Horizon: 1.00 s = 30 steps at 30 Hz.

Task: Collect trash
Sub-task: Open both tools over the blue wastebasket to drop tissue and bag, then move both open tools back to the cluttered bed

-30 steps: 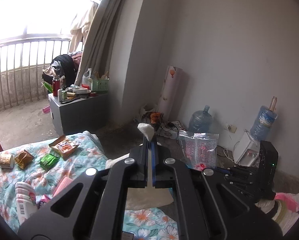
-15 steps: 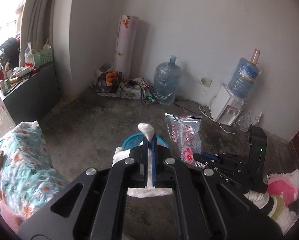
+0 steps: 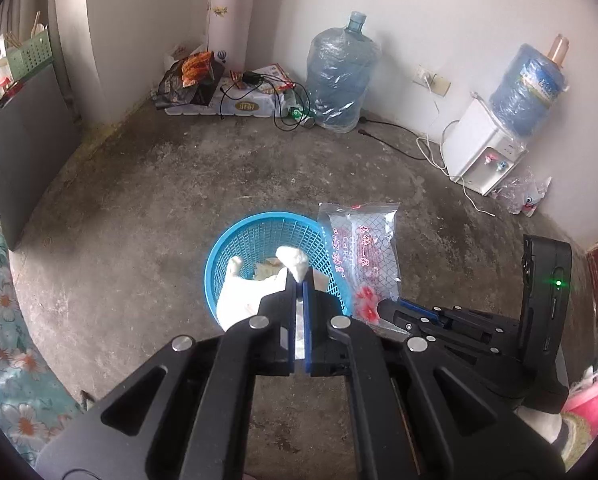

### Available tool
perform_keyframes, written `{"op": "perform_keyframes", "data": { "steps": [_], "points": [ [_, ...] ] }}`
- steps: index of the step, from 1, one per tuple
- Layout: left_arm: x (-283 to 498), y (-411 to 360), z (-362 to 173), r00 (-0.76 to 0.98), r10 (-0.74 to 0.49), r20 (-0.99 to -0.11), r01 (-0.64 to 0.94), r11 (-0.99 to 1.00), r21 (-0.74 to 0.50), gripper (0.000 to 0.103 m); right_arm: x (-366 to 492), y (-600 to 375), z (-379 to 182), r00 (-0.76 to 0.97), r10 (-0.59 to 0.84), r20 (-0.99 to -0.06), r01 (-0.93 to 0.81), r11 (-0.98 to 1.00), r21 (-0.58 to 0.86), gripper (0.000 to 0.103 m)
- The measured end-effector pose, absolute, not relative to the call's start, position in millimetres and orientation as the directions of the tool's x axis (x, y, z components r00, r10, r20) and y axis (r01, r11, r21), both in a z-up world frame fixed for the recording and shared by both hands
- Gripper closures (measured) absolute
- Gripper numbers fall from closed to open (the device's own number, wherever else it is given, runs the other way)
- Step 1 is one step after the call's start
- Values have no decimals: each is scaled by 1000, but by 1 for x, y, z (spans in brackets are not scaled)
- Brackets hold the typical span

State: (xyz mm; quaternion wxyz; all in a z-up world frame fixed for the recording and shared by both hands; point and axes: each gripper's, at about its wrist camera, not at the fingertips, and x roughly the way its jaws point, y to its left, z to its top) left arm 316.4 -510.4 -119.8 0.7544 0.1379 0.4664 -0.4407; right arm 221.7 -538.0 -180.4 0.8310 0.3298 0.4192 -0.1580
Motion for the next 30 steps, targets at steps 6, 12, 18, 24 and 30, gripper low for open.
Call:
{"op": "perform_keyframes", "data": {
  "steps": [6, 12, 18, 24, 30],
  "points": [
    [336, -524, -160, 180, -441, -880, 744, 646, -171, 42, 260, -561, -228, 536, 34, -843, 606, 680, 413, 82],
    [340, -495, -136, 224, -506, -833, 721, 661, -208, 42, 266, -555, -255, 498, 29, -866, 621, 686, 380, 65],
    [324, -459, -86, 300, -575, -761, 736, 647, -199, 41, 243, -552, -238, 553, 30, -832, 608, 668, 428, 65],
    [285, -391, -21, 336, -669, -663, 741, 622, -252, 35, 216, -525, -180, 639, 23, -769, 512, 733, 448, 56],
    [236, -314, 40, 420, -705, -571, 712, 647, -274, 28, 194, -481, -103, 726, 61, -685, 375, 800, 468, 43]
  ]
}}
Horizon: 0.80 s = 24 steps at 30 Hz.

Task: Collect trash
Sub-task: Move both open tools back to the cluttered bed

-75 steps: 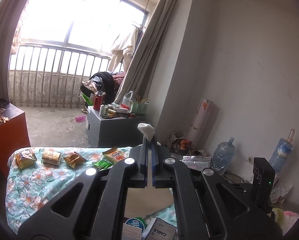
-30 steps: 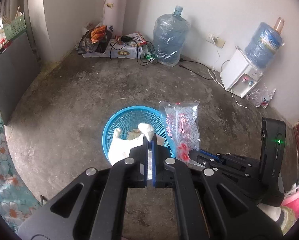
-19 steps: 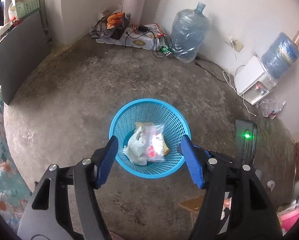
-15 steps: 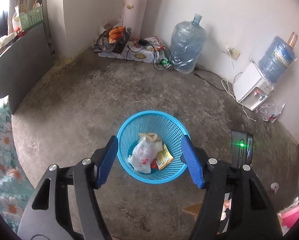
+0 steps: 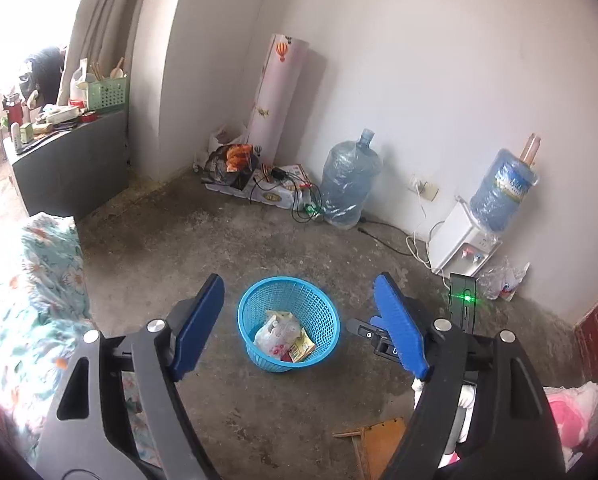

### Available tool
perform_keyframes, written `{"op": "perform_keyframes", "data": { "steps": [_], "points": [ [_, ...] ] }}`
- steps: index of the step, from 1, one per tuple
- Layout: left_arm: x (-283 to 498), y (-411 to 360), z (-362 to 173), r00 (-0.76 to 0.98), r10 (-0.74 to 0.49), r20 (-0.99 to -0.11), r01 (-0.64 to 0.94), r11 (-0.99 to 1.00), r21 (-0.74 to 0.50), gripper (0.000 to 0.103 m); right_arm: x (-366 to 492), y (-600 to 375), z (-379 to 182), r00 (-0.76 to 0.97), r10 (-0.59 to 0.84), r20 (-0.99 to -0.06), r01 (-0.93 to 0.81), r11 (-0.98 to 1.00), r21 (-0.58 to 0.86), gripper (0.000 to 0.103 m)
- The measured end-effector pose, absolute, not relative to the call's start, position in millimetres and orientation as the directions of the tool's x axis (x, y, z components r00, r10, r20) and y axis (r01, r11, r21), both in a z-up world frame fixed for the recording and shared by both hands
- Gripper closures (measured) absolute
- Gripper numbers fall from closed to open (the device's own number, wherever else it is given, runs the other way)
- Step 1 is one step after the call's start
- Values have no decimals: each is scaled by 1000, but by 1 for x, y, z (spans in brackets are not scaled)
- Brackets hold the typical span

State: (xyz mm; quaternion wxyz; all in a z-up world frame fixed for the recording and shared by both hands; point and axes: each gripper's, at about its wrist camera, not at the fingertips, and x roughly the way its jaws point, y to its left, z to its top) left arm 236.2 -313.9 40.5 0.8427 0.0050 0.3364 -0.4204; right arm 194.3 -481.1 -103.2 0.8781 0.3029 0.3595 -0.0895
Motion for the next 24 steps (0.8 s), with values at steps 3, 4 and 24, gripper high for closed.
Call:
{"op": "perform_keyframes", "data": {
  "steps": [3, 4, 24],
  "points": [
    [209, -270, 64, 470, -697, -541, 682, 676, -279, 24, 186, -453, -67, 753, 109, -649, 292, 828, 478, 38],
    [201, -258, 69, 477, -695, -538, 676, 682, -281, 24, 184, -441, -56, 758, 121, -642, 268, 839, 474, 37],
    [100, 66, 92, 794, -361, -489, 270, 930, -247, 22, 164, -169, 58, 680, 508, -529, -390, 861, 326, 18]
  ]
}}
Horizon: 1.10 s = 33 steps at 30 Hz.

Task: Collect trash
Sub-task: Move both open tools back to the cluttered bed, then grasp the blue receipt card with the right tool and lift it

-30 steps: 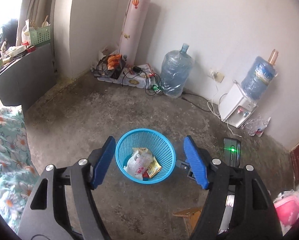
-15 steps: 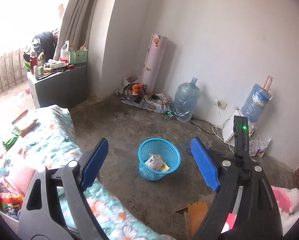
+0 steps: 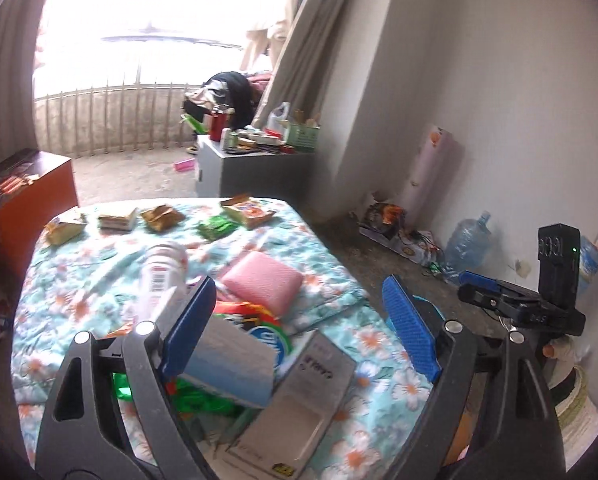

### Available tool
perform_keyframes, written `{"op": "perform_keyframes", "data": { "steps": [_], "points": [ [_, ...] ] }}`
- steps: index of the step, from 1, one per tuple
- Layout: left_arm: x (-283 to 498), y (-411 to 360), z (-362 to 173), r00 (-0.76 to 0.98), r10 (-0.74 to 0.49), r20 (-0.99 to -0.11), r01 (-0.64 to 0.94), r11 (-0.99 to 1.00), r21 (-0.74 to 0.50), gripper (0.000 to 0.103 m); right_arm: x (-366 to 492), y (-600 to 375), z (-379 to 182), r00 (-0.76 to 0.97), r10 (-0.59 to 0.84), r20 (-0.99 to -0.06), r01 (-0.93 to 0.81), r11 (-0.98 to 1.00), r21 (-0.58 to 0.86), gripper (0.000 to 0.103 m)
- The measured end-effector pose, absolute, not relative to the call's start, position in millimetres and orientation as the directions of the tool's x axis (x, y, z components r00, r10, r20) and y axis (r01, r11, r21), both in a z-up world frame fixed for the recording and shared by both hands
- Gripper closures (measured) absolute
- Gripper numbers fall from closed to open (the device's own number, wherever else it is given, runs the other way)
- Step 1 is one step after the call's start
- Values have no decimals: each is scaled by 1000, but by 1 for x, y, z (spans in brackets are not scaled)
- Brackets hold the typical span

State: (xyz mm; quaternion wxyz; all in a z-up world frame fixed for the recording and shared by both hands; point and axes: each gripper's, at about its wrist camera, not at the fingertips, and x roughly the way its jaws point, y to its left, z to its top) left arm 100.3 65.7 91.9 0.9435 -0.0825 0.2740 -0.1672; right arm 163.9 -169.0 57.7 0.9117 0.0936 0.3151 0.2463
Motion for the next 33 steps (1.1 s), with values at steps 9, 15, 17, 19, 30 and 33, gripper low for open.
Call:
{"op": "perform_keyframes", "data": {
  "steps": [9, 15, 17, 19, 30, 33],
  "points": [
    [93, 166, 60, 819, -253, -515, 59, 930, -363, 22, 165, -16, 55, 485, 656, -578, -723, 673, 157, 8],
    [92, 191, 38, 802, -274, -531, 38, 910, -413, 22, 177, 49, 34, 418, 615, -668, -807, 590, 38, 8],
    [92, 197, 31, 797, -282, -535, 36, 905, -423, 22, 184, 65, 25, 400, 605, -689, -819, 574, 28, 8],
    [94, 201, 25, 790, -293, -539, 40, 901, -431, 22, 195, 74, 17, 377, 594, -711, -825, 564, 34, 8],
    [105, 208, 8, 778, -320, -541, 58, 894, -445, 22, 227, 93, -9, 307, 601, -738, -817, 564, 119, 17],
    [106, 208, 6, 777, -319, -543, 55, 893, -447, 22, 230, 91, -11, 299, 615, -729, -805, 574, 153, 27]
  ]
}}
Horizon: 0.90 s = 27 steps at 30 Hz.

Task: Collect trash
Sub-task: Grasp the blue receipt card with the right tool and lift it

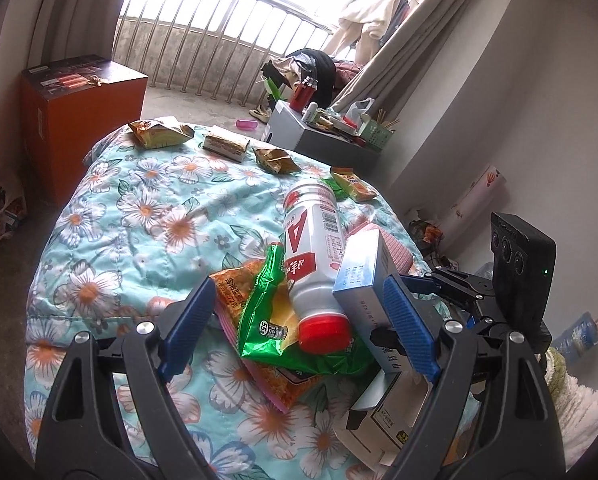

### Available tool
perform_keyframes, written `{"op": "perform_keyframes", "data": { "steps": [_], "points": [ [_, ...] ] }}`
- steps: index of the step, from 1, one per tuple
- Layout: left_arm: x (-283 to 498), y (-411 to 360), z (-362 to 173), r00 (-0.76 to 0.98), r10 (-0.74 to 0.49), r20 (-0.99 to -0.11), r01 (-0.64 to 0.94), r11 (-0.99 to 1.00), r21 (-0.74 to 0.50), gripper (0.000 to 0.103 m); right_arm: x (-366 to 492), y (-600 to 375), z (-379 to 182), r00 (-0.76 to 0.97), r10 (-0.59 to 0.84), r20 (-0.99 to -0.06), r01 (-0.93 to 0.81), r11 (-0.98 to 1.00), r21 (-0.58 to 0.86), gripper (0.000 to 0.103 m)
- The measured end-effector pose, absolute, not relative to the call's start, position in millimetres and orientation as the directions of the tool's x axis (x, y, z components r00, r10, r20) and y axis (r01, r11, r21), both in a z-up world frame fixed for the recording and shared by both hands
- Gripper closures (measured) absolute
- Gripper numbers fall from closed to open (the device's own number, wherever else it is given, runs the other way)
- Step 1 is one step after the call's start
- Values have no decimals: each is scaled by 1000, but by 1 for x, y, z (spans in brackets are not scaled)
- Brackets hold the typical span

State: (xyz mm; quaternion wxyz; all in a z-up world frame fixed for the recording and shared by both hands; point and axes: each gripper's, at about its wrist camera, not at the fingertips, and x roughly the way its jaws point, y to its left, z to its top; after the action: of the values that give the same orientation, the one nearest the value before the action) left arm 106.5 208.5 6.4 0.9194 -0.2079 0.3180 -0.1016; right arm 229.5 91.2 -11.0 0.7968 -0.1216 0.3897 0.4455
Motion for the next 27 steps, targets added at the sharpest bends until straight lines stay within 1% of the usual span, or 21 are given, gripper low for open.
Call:
{"op": "perform_keyframes", "data": {
  "steps": [3, 7, 12, 14, 16, 19, 21, 25, 27],
  "points": [
    [107, 210, 7, 781, -314, -539, 49, 893, -448, 22, 230, 86, -10, 297, 643, -706, -788, 582, 199, 27],
    [105, 211, 11, 791, -302, -533, 42, 895, -445, 22, 232, 71, -3, 315, 692, -650, -743, 606, 284, 27],
    [107, 204, 23, 799, -308, -516, 65, 898, -435, 22, 231, 25, 16, 382, 761, -525, -641, 627, 443, 27],
    [110, 196, 29, 797, -323, -510, 91, 899, -427, 22, 225, -1, 25, 426, 769, -476, -597, 635, 491, 27],
    [115, 185, 36, 793, -341, -505, 127, 903, -411, 22, 218, -27, 33, 471, 760, -448, -554, 650, 520, 27],
    [126, 165, 45, 776, -374, -508, 181, 904, -388, 22, 203, -65, 40, 540, 713, -446, -481, 697, 531, 27],
    [138, 149, 49, 752, -393, -528, 211, 904, -373, 22, 194, -90, 40, 574, 676, -462, -419, 727, 544, 27],
    [168, 116, 56, 691, -447, -568, 279, 890, -360, 22, 181, -126, 18, 598, 595, -536, -272, 781, 563, 27],
    [188, 94, 56, 643, -450, -620, 290, 892, -346, 22, 179, -138, 0, 603, 548, -580, -197, 807, 558, 27]
  ]
}}
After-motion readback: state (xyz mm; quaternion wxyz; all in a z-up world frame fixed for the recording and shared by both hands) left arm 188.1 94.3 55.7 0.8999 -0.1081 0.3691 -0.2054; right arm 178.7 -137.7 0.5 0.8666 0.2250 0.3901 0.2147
